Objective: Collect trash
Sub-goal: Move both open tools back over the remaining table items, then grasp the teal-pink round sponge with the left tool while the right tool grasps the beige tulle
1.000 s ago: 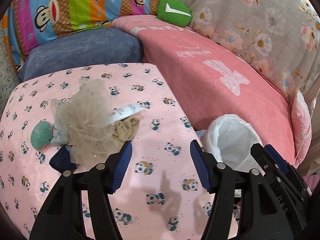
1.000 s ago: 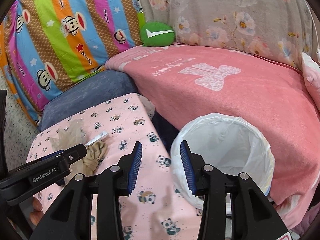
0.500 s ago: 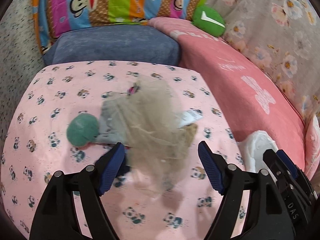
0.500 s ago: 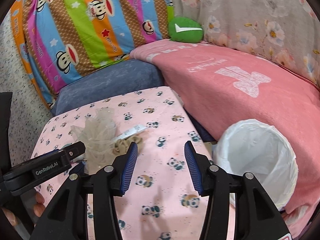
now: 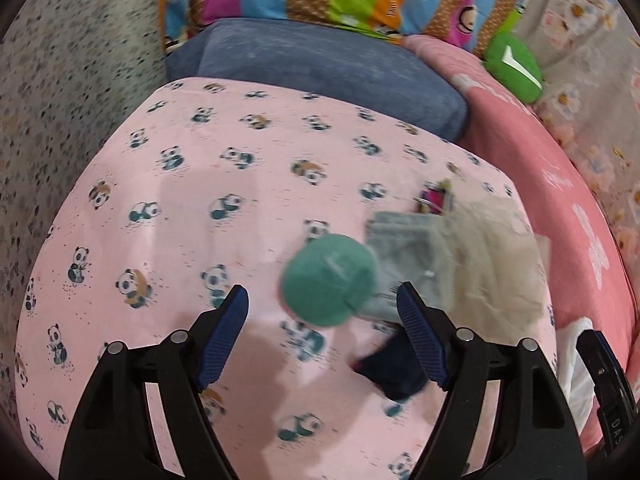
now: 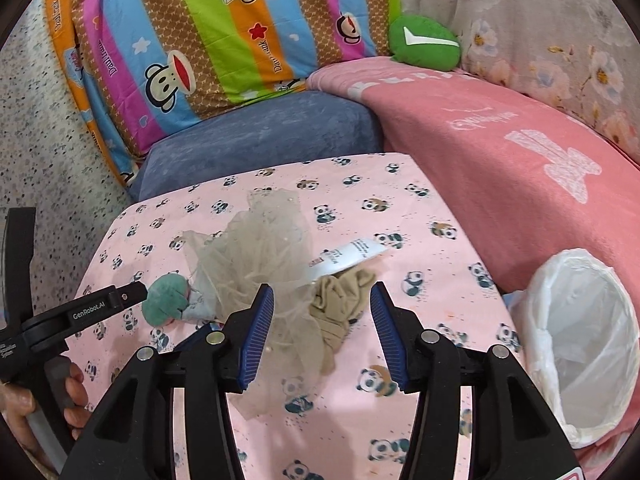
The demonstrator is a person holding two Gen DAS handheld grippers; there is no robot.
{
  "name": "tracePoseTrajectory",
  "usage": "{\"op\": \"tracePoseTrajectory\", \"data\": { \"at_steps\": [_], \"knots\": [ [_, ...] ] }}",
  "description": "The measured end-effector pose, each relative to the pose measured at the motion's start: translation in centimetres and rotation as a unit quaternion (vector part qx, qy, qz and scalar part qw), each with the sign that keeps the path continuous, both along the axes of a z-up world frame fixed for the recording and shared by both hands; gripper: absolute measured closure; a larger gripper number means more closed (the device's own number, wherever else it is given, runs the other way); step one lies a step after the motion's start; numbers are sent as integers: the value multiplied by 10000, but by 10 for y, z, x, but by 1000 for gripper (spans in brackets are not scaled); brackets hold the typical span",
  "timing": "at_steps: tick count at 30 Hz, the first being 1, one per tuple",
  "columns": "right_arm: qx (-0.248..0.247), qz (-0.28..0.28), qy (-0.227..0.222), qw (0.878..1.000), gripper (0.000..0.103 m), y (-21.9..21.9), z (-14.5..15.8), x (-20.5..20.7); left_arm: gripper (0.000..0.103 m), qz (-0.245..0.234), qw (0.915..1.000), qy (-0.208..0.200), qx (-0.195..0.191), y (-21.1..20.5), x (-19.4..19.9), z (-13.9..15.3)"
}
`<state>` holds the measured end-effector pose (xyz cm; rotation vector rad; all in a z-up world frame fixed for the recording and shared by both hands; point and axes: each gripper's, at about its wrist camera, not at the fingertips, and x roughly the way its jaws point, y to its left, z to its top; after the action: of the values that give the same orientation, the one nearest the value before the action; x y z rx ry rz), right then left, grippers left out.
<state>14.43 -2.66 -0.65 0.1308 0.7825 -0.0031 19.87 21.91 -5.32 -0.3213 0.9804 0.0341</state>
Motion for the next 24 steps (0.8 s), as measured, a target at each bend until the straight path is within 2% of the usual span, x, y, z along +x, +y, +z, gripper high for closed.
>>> {"op": "tracePoseTrajectory", "data": {
  "at_steps": [3,6,11,15,20,23,24],
  "knots": [
    [1,23,44,10000,54,7,-5,12,31,193,9997,126,-76,19,10,-10],
    [1,36,106,9999,54,13,-11,24,35,274,9992,241,-156,28,19,-19],
    [21,56,245,9997,54,20,-24,41,41,129,9986,370,-350,25,31,-33],
    [40,68,388,9992,54,25,-37,50,42,2,9990,308,-319,15,37,-37],
    [65,126,543,9984,54,29,-51,56,51,-132,9985,266,-456,7,44,-35],
    [87,174,595,9980,60,32,-57,56,57,-271,9979,220,-538,-3,43,-33],
    [92,194,596,9980,67,33,-57,56,61,-333,9977,194,-561,-7,42,-33]
  ]
}}
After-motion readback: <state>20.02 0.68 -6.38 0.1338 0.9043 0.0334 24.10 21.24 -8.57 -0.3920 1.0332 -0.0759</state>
